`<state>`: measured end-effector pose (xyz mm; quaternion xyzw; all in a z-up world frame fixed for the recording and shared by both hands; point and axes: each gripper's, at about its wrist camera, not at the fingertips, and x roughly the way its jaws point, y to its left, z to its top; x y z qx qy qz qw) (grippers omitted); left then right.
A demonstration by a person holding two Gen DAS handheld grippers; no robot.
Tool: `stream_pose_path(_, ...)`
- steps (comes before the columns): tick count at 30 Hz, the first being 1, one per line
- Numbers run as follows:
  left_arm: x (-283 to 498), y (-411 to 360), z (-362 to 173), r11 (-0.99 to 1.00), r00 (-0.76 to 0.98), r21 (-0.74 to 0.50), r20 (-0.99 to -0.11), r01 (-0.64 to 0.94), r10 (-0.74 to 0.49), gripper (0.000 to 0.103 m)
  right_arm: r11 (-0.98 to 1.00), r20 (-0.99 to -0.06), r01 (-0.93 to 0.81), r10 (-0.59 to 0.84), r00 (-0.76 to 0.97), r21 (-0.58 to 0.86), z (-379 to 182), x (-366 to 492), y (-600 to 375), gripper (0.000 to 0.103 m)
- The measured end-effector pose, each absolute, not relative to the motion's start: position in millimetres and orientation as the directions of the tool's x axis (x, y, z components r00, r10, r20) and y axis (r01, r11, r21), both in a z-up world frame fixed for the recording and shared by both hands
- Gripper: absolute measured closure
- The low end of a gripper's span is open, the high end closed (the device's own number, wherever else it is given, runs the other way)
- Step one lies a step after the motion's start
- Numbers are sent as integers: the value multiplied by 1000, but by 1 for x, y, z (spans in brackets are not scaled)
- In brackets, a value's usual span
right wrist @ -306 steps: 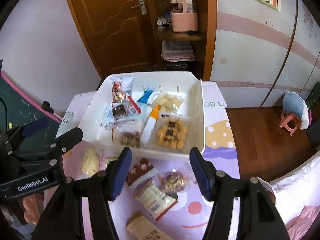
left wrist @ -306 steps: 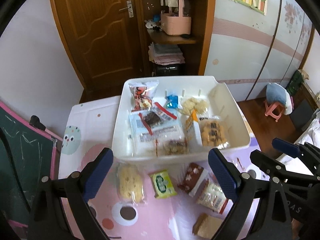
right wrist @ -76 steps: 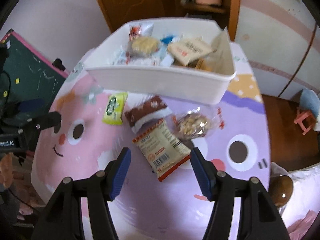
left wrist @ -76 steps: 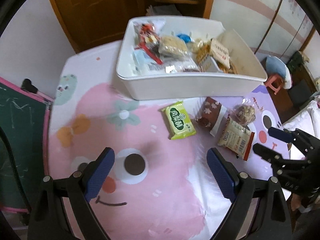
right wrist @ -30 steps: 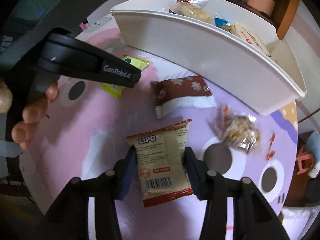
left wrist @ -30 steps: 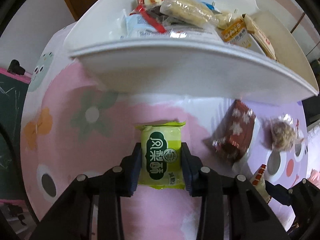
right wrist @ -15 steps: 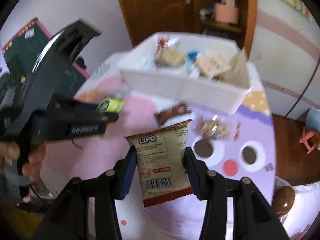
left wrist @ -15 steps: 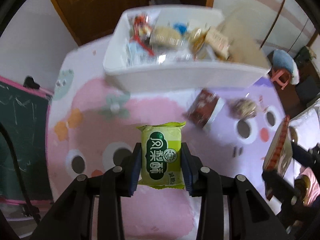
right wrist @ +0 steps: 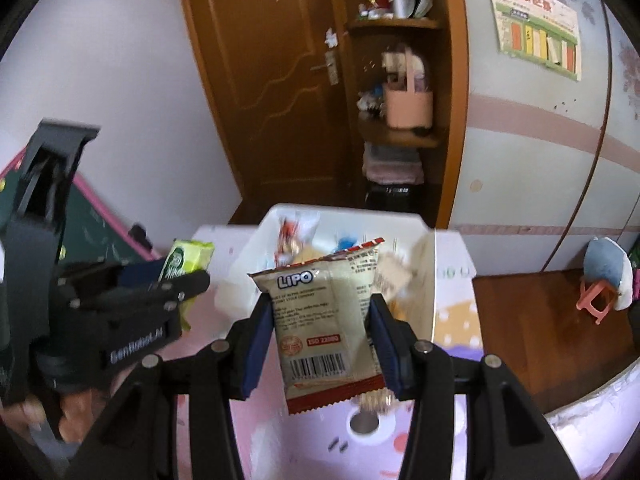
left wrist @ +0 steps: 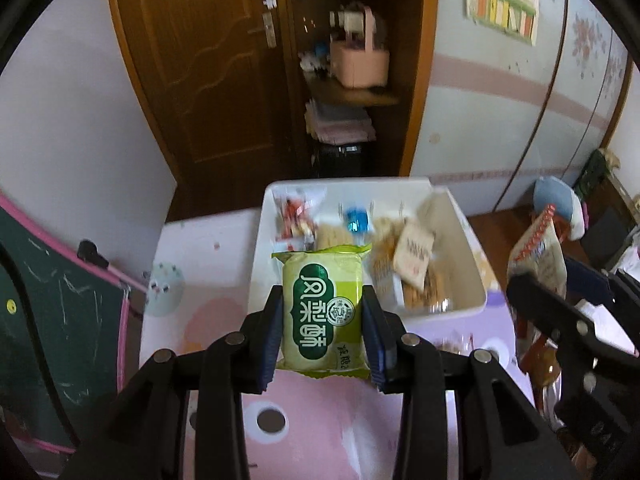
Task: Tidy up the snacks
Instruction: 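Grasp the green packet with the left tool while the right grasps the LIPO biscuit bag, then lift both bags over the white tray and release them inside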
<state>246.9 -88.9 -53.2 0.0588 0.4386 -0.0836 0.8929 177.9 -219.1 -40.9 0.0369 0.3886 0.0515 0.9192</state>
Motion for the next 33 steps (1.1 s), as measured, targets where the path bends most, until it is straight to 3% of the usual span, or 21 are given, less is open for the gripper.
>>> stream_pose_path(7, 283, -84, -48, 981, 603, 34, -793, 191, -90, 68, 995, -697, -15, 80, 712, 99, -22, 231, -215, 55)
stream_pose_path(23, 339, -93, -109, 977, 540, 51, -839, 209, -72, 67, 994, -808, 75, 16, 589, 74, -85, 286, -217, 54)
stream_pose_path(25, 341, -93, -115, 977, 531, 68, -846, 202, -51, 50, 993, -818, 73, 35, 574, 95, -92, 287, -219, 54)
stream_pose_path(26, 342, -93, -118, 978, 532, 82, -846, 193, -34, 31, 992, -822, 72, 48, 567, 108, -94, 287, -220, 53)
stream_pose_path(27, 342, -92, -118, 979, 540, 99, -841, 177, -13, 23, 990, -826, 70, 62, 561, 121, -97, 286, -221, 52)
stream_pose_path(31, 339, -85, -116, 982, 539, 79, -842, 171, -26, 22, 992, -813, 82, 34, 581, 100, -97, 279, -222, 37)
stream_pose_path(33, 337, -81, -114, 984, 536, 65, -843, 164, -34, 22, 992, -807, 79, 31, 590, 96, -96, 276, -221, 34)
